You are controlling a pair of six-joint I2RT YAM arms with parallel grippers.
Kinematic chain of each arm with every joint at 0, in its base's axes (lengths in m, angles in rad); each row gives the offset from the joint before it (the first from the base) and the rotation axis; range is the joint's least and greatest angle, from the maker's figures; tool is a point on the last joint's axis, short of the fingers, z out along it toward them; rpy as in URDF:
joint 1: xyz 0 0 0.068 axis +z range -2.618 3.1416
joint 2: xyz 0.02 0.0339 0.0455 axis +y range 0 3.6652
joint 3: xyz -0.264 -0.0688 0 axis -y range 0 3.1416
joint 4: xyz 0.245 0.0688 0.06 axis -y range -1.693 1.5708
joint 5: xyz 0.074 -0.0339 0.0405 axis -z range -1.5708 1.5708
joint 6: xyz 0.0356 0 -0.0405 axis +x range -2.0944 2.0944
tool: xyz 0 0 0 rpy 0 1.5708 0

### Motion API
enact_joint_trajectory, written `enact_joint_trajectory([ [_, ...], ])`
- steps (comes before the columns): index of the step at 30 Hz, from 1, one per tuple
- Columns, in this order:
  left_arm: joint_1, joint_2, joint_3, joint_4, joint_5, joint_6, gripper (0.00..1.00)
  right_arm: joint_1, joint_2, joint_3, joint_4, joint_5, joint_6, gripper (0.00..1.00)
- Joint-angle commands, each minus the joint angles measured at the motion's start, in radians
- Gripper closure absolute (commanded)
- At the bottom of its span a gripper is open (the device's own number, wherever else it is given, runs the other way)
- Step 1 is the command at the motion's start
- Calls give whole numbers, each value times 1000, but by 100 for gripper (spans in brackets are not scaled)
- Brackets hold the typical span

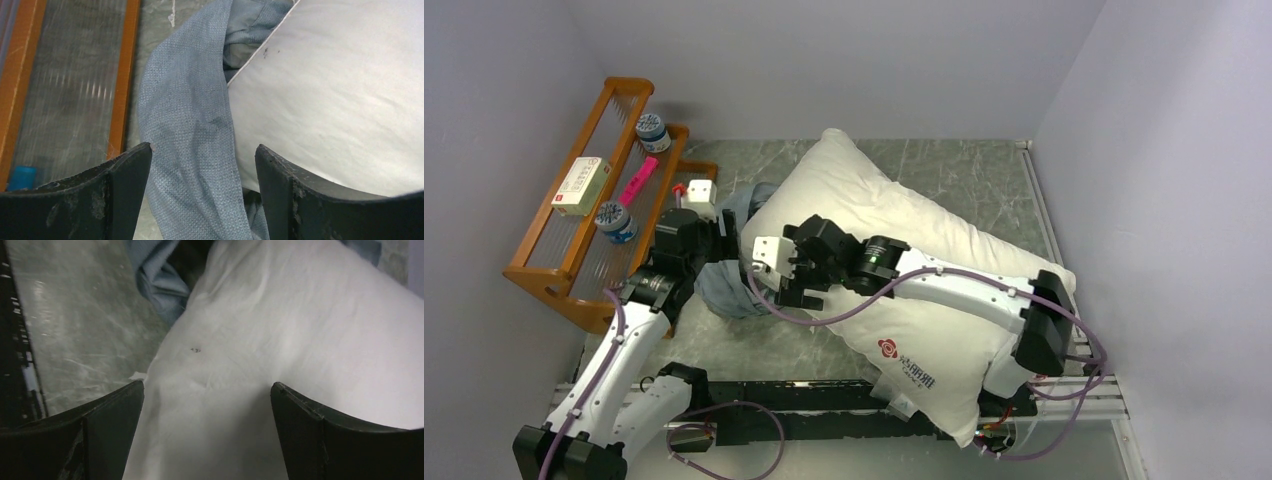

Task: Remove the pillowcase from the pillow
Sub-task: Remove the pillow from the pillowcase.

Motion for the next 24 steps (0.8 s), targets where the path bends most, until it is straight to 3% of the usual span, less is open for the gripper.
enact_joint_trajectory([
  [1, -4, -22, -31, 38, -4, -21, 20, -1, 53, -17, -5, 135, -32, 0],
  [8, -3, -11, -30, 38, 8, -17, 20, -11, 131, -90, 21, 424, -65, 0],
  [11, -3, -10, -34, 42, 11, -14, 20, -36, 157, -114, 37, 488, -62, 8],
  [16, -4, -1, -42, 53, 22, -12, 20, -94, 171, -91, 13, 446, -19, 38],
  [17, -3, 1, -43, 54, 25, -13, 20, -99, 166, -92, 18, 435, -16, 51],
  [20, -4, 8, -44, 53, 27, -15, 20, -110, 147, -84, 29, 393, -2, 75],
  [23, -4, 13, -45, 50, 16, -18, 20, -124, 129, -70, 30, 330, 24, 97],
  [24, -3, 19, -45, 46, 13, -19, 20, -126, 123, -70, 39, 320, 26, 100],
])
